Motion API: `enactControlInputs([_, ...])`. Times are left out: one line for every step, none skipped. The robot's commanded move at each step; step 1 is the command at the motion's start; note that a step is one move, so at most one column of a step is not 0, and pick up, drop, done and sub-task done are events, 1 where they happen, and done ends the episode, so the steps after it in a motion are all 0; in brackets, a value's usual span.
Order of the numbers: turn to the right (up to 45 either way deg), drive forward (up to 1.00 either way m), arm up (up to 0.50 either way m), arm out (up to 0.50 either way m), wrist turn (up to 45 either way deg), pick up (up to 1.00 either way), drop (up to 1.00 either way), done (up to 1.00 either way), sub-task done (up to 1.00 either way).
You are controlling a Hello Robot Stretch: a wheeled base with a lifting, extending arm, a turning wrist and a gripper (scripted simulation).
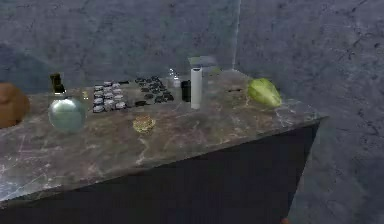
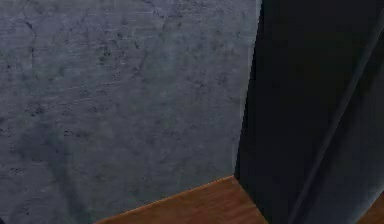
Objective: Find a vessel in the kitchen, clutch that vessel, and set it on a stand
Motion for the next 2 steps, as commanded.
enactControlInputs([39.0,0.0,0.0,0.0,0.0,0.0,0.0,0.0,0.0])
enactControlInputs([0.0,0.75,0.0,0.0,0.0,0.0,0.0,0.0,0.0])
